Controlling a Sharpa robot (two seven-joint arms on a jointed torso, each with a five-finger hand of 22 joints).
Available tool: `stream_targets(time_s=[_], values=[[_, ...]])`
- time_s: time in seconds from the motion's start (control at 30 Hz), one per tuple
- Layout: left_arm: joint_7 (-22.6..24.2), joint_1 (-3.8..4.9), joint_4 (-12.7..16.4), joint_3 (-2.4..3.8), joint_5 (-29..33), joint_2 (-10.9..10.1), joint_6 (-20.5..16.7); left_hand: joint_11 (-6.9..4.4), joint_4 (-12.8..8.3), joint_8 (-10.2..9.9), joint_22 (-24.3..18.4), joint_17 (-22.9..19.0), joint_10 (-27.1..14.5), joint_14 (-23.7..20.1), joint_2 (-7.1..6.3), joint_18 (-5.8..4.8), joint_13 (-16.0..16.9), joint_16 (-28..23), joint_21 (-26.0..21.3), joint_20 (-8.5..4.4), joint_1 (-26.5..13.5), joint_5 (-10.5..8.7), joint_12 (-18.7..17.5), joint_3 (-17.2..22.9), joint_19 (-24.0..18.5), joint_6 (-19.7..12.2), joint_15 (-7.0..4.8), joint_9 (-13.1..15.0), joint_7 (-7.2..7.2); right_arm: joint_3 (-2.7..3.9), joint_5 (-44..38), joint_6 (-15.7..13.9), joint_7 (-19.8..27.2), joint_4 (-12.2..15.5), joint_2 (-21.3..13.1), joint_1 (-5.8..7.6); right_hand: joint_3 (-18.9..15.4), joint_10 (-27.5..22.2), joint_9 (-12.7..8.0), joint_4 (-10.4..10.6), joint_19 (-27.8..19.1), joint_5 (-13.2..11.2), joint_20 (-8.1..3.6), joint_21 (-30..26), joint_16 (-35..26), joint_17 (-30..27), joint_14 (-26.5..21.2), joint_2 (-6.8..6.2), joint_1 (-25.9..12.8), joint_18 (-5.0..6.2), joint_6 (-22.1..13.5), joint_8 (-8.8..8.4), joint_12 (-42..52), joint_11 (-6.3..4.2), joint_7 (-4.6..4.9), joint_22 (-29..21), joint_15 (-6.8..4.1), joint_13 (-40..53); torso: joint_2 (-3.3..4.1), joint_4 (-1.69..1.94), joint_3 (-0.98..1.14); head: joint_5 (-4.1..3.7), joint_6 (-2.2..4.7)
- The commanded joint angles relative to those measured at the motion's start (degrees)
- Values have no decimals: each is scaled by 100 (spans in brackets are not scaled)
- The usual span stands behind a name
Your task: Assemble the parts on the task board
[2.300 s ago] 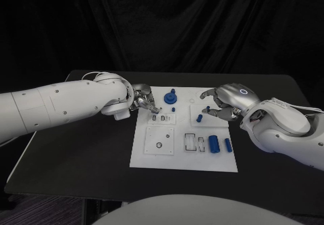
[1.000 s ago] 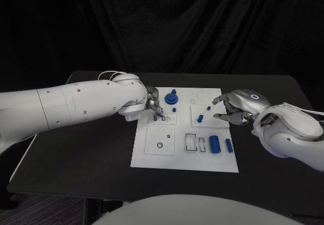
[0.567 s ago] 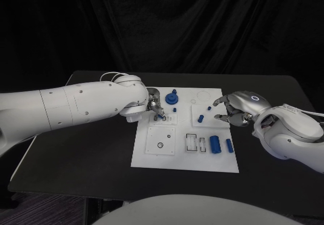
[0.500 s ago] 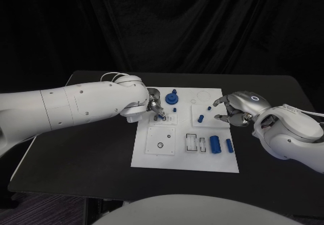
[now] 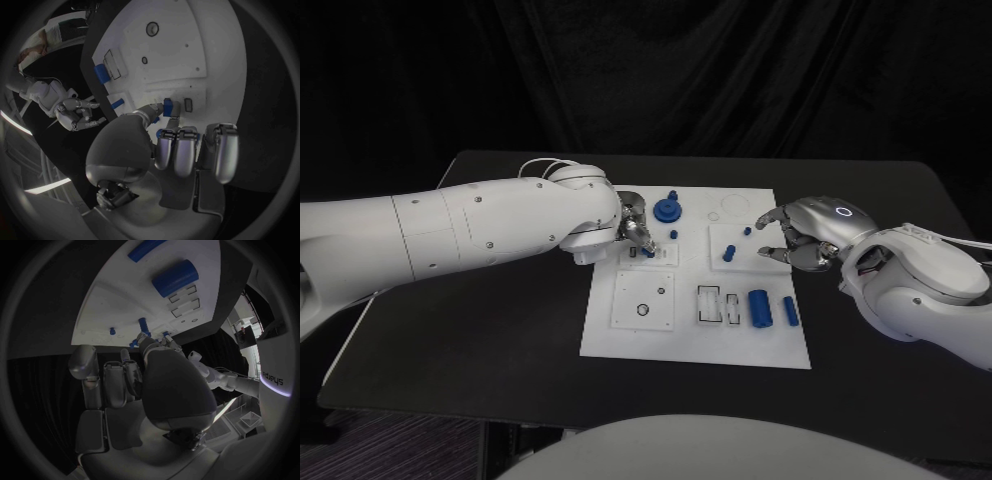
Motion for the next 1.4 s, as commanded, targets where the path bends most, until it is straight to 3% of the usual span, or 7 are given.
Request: stream_targets(time_s=[0.03,0.37,0.47,0.67,0.77,1.13,1.4], values=[[86,-29,-17,-5,12,9,13,-52,-170,-7,945,1509,595,595,50,99,1508,15,-41,-47,-2,-31,20,223,-9,190,-43,-7,-202,2,-21,83,-130,-1,5,-15,39,-36,-8,1,-40,38,8,-17,-34,431,-38,6,60,115,35,-17,-18,4,-1,695,17,250,-5,-1,0,4,1],[86,-55,-70,-5,12,20,53,-57,-112,-31,924,1509,595,595,72,107,1508,15,-75,-51,-118,-212,20,211,-25,179,-46,-12,-209,2,-21,151,-162,-13,19,-21,45,-47,-13,2,-47,45,8,-31,-39,425,-43,14,65,117,37,-19,-26,4,1,691,17,240,-4,-1,3,8,1],[58,-64,-79,-5,12,21,127,-56,-11,-76,894,1509,595,595,103,118,1508,15,-120,-49,-243,-761,20,135,-51,138,-44,-26,-211,2,-21,173,-169,-23,31,-22,46,-52,-16,5,-50,46,8,-38,-45,418,-49,17,65,118,39,-20,-30,5,1,689,18,236,-4,1,4,11,1],[43,-81,-92,-5,12,10,199,-18,419,-195,837,1509,595,595,71,139,1508,15,-210,-24,-676,-1552,20,-342,-103,81,-13,-102,-171,2,-21,208,-175,-33,54,-25,46,-51,-17,8,-53,46,8,-43,-47,415,-51,19,62,119,41,-20,-29,6,2,688,18,237,-3,-3,5,13,1],[43,-87,-89,-5,11,0,222,5,629,-247,830,1509,595,595,43,142,1508,15,-229,-11,-887,-1717,20,-578,-108,74,5,-145,-146,3,-21,220,-176,-35,61,-26,46,-51,-17,8,-53,46,8,-43,-47,415,-51,19,62,119,41,-20,-29,6,2,688,18,237,-3,1,6,12,1],[58,-99,-97,-5,11,-35,264,18,787,-307,810,1509,595,595,25,152,1508,15,-269,3,-1012,-1779,20,-826,-129,69,17,-192,-133,3,-21,274,-187,-44,80,-38,48,-49,-21,14,-51,49,9,-44,-45,419,-48,24,59,119,56,-16,-29,6,0,688,19,238,-6,0,6,24,1],[116,-102,-107,-5,11,-58,215,9,656,-337,806,1509,595,595,85,156,1508,15,-294,3,-780,-1487,20,-871,-136,93,13,-216,-147,3,-21,315,-206,-45,78,-42,50,-53,-24,14,-49,53,9,-42,-46,417,-49,26,62,118,60,-15,-32,5,-1,689,18,234,-7,0,3,33,1]])
